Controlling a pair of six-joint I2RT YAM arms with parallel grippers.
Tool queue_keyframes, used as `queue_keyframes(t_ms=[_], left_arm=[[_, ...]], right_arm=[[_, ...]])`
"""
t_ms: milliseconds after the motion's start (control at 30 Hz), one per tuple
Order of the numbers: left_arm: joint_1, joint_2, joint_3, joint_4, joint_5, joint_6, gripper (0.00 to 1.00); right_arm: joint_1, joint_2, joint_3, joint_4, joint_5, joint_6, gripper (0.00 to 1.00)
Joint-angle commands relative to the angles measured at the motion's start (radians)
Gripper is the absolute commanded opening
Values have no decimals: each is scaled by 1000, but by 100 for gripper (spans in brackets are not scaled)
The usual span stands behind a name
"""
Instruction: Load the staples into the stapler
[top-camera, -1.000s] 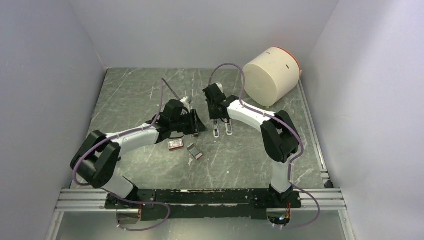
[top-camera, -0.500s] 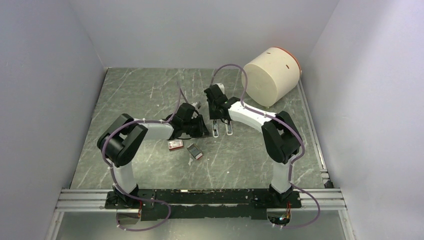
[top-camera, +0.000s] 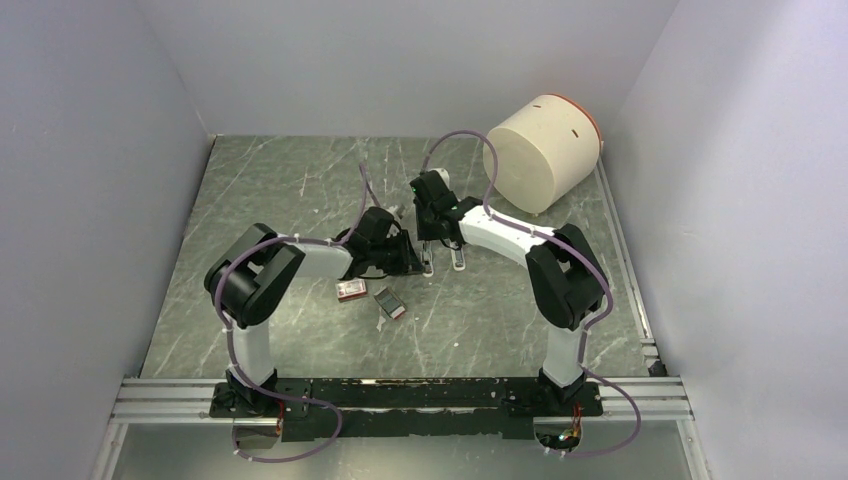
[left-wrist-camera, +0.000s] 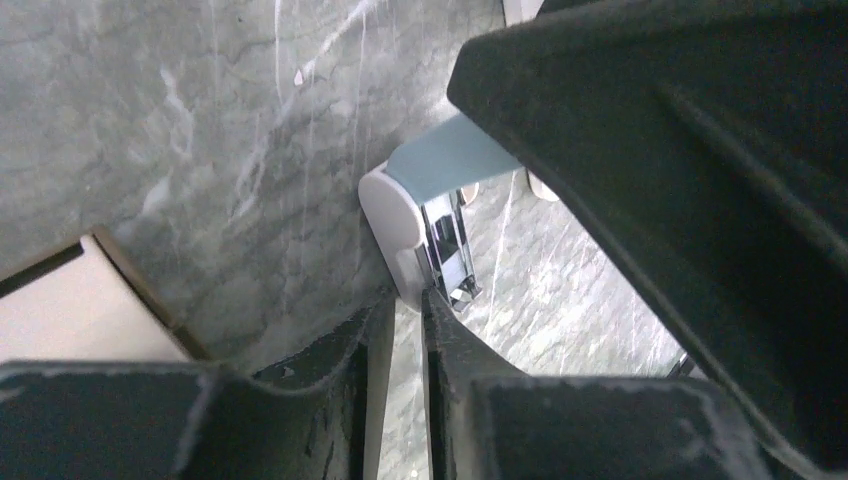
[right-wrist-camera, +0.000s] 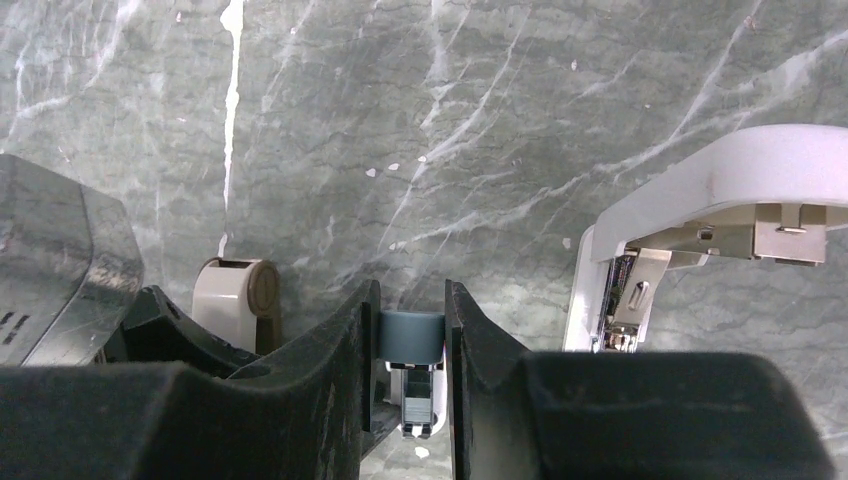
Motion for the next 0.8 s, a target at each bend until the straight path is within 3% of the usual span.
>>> queue_keyframes(t_ms=[0,333,767], left_arm=[[-6,59,27,-14,-45,31,20],[-6,65,-14,-32,-90,28,11],[-6,54,-22,-73,-172,37,10]], right_arm=[[-3,-35,-20,31,-31,25,20],[11,-46,-24,-13,-47,11,21],[68,-103,-96,-69,4,72,21]])
